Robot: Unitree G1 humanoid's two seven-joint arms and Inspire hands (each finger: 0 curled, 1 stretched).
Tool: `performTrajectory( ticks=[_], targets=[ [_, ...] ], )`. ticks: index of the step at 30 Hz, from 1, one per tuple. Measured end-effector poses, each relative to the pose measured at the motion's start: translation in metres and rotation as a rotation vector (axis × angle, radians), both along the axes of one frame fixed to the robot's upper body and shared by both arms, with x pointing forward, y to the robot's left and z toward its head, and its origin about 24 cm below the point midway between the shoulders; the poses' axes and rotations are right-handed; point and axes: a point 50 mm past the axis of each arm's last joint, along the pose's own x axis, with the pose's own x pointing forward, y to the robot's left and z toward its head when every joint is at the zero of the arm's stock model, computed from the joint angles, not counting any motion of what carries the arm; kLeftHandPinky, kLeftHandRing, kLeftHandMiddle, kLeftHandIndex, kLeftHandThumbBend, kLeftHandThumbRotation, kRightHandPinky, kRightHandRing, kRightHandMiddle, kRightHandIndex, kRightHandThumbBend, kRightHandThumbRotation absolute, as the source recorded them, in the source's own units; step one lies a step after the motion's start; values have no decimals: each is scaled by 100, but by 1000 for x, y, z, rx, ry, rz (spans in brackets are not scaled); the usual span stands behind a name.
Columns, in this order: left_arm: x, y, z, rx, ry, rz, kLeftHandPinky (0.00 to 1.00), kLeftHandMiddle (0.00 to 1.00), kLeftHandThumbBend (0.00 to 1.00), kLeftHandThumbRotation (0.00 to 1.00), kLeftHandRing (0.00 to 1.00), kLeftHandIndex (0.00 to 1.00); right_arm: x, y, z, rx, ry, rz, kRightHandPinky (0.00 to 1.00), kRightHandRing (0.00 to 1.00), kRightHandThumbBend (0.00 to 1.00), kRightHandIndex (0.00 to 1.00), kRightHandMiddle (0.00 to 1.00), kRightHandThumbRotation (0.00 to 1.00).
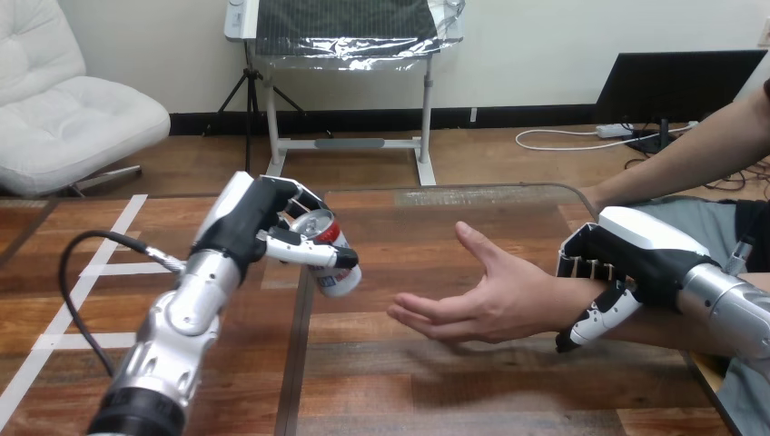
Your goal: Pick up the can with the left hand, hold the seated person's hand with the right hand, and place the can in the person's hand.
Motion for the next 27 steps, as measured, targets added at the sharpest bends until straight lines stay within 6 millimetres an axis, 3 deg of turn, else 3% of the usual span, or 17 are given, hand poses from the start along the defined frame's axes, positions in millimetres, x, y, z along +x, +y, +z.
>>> performTrajectory(
  ticks=[27],
  targets=[
    [9, -35, -6, -54, 30, -30, 29, 40, 83, 0, 34, 43, 7, 14, 4, 6, 23, -25, 34, 38, 82, 43, 43, 0]
  ],
)
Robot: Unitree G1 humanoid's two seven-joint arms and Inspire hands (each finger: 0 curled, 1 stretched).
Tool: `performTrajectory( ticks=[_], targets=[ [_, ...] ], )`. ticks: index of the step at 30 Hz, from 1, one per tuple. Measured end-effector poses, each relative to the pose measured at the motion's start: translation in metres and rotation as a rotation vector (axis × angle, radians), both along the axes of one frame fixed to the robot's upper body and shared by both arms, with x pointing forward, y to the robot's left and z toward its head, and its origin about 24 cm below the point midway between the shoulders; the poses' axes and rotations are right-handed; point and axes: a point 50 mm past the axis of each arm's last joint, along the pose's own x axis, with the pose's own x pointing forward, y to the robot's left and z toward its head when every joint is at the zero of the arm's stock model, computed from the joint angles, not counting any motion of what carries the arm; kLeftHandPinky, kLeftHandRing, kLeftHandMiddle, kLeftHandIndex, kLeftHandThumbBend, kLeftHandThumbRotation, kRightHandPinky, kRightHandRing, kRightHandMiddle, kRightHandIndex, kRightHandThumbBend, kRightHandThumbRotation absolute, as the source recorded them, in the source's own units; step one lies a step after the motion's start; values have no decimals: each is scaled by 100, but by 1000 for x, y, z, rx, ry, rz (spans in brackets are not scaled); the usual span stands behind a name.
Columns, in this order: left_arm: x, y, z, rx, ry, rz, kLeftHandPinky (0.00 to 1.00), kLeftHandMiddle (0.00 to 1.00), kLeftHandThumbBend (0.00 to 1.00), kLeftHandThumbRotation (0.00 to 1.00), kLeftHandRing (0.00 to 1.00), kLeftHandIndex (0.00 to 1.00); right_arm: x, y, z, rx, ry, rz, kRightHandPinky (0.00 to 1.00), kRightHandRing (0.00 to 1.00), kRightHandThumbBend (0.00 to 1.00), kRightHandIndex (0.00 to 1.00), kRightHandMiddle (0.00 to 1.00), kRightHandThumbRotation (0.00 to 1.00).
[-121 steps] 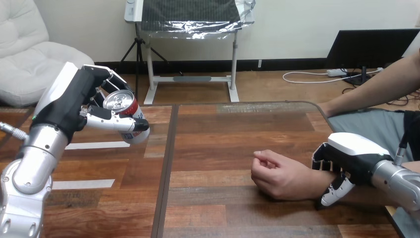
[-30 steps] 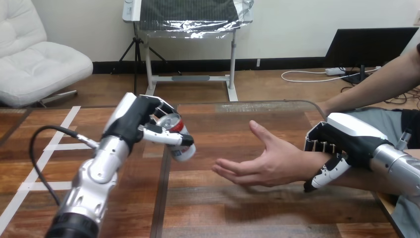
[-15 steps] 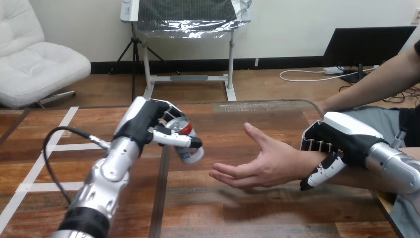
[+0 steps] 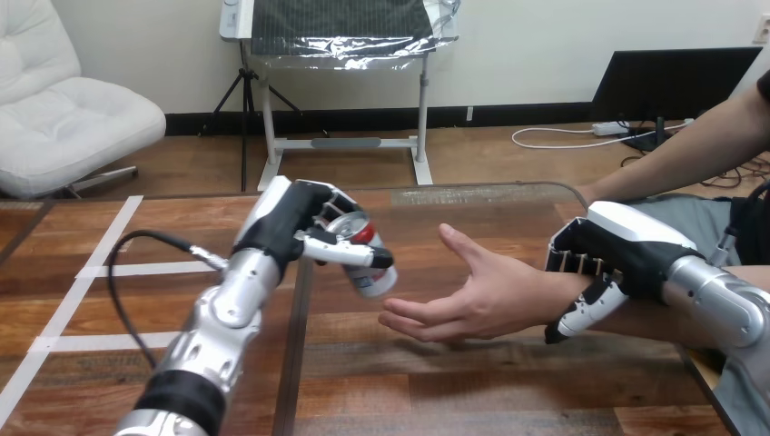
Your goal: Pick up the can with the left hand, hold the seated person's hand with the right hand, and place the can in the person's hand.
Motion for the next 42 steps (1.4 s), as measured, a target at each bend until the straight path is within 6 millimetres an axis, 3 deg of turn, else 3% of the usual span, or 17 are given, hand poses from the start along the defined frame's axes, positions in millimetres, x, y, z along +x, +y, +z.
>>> performTrajectory(
  ticks=[13, 28, 42],
  targets=[
    [4, -17, 4, -23, -20, -24, 32, 40, 84, 0, 35, 42, 5, 10, 1, 16, 2, -1, 34, 38, 83, 43, 43, 2],
    [10, -34, 16, -29, -67, -54, 23, 36, 84, 0, 30, 43, 14, 24, 9, 40, -27, 20, 33, 37, 83, 42, 42, 6],
    [14, -40, 27, -58, -113, -84, 28, 38, 84, 0, 33, 42, 19, 31, 14, 54, -42, 23, 32, 37, 82, 42, 42, 3]
  ],
)
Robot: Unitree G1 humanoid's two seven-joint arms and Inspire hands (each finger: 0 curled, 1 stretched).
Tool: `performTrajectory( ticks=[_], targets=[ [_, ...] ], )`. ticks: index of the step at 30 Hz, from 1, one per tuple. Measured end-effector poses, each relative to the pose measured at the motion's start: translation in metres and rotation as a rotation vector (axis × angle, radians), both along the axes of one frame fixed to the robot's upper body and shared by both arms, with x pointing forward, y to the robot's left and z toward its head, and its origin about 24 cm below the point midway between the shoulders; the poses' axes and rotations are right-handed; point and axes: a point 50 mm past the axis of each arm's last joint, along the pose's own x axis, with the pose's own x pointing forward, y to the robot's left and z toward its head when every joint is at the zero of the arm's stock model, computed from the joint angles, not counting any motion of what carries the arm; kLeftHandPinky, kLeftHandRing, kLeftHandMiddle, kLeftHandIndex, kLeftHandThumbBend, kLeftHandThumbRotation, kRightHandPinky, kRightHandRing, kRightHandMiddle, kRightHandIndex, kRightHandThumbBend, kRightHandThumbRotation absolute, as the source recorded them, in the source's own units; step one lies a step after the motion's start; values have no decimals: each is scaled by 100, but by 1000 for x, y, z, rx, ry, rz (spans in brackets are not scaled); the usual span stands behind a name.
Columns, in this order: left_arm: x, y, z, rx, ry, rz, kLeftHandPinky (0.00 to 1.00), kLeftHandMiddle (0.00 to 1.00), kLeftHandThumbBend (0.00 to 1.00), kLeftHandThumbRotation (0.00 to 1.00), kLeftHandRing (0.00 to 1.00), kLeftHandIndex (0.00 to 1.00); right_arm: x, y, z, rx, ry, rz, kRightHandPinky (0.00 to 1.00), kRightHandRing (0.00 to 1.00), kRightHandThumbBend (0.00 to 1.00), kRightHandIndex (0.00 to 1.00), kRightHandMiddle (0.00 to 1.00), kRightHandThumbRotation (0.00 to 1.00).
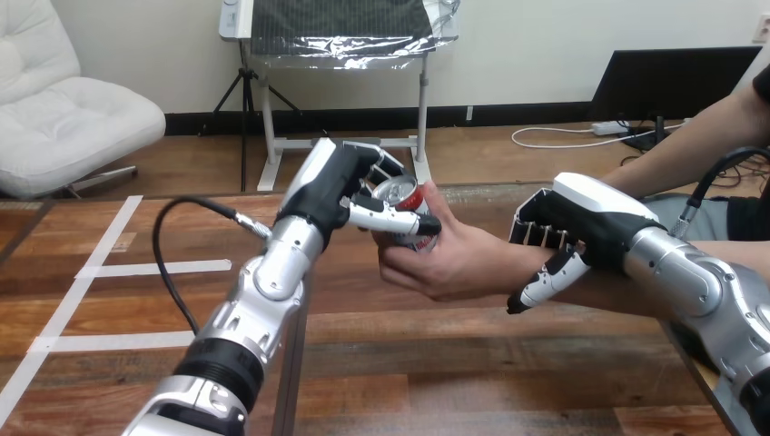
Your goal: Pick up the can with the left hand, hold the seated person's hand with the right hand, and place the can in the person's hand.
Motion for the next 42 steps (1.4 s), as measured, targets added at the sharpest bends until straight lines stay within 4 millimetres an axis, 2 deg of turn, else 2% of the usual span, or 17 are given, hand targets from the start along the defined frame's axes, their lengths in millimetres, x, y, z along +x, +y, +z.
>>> performTrajectory(
  ticks=[11, 37, 41, 42],
  targets=[
    [2, -1, 4, 0, -8, -8, 23, 35, 86, 0, 29, 41, 1, 1, 0, 5, -8, -2, 31, 36, 82, 41, 41, 4],
    [1, -8, 6, -4, -9, -46, 34, 42, 82, 0, 38, 41, 1, -1, 0, 5, -5, -16, 28, 33, 82, 40, 39, 4],
    [1, -10, 6, -6, -7, -50, 36, 44, 81, 0, 40, 43, 1, -2, 0, 4, -6, -17, 30, 35, 83, 40, 40, 5],
    [1, -10, 6, -7, -7, -51, 39, 47, 82, 0, 44, 47, 1, -2, 0, 4, -7, -17, 32, 37, 84, 41, 41, 7]
  ],
)
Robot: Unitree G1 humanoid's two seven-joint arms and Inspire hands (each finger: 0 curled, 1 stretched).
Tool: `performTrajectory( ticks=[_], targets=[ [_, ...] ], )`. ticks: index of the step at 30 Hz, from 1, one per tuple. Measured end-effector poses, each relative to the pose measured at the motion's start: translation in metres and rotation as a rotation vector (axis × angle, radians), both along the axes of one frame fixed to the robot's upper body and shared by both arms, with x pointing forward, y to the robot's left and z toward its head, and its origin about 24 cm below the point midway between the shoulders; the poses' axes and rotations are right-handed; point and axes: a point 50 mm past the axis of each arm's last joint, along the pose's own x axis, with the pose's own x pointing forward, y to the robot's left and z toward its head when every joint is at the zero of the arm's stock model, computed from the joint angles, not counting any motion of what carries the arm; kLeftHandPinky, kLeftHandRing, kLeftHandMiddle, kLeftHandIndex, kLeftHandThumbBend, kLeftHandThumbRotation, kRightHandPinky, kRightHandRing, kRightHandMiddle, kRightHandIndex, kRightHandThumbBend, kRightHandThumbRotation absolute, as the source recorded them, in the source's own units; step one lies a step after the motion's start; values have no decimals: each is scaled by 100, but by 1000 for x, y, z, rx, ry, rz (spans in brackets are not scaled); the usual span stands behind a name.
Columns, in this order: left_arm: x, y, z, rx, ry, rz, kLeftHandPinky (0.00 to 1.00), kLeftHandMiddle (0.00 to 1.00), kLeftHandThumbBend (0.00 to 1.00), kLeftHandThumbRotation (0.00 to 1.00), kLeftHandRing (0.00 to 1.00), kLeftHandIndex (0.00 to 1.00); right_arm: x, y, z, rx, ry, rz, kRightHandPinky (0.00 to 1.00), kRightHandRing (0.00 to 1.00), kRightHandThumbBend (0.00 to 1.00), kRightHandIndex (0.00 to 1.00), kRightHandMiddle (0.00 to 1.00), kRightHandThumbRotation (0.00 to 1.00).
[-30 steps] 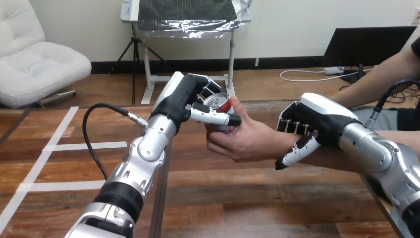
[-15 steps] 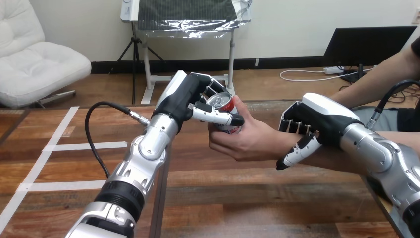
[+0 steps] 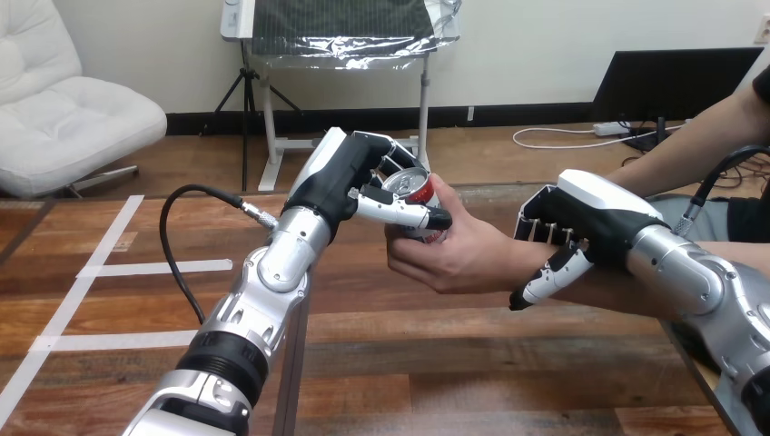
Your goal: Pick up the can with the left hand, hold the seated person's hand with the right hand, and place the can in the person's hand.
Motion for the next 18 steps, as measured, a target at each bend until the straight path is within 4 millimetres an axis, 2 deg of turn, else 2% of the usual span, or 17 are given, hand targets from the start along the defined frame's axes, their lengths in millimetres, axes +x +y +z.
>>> performTrajectory(
  ticks=[2, 5, 7, 9, 13, 18],
  targets=[
    [0, -1, 0, -3, 4, -5, 41, 50, 82, 0, 47, 50, 0, -1, 0, 1, 0, 0, 33, 38, 84, 42, 42, 8],
    [0, -1, 1, -4, 9, -16, 48, 59, 86, 4, 56, 59, 0, -2, 1, 1, 4, 1, 35, 40, 86, 44, 44, 15],
    [0, -1, 2, 0, 12, -27, 54, 66, 89, 10, 63, 66, -1, -4, 2, 0, 11, 2, 37, 42, 88, 47, 46, 23],
    [0, 0, 2, 5, 16, -37, 62, 75, 90, 23, 72, 75, -1, -5, 2, 1, 21, 5, 40, 45, 93, 53, 50, 36],
    [1, 1, 4, 13, 26, -60, 67, 82, 92, 36, 78, 81, -2, -7, 3, 2, 43, 19, 43, 49, 96, 59, 55, 47],
    [0, 1, 6, -6, 26, -77, 70, 89, 97, 60, 83, 87, -3, -8, 4, 2, 68, 37, 50, 58, 99, 69, 65, 58]
  ],
)
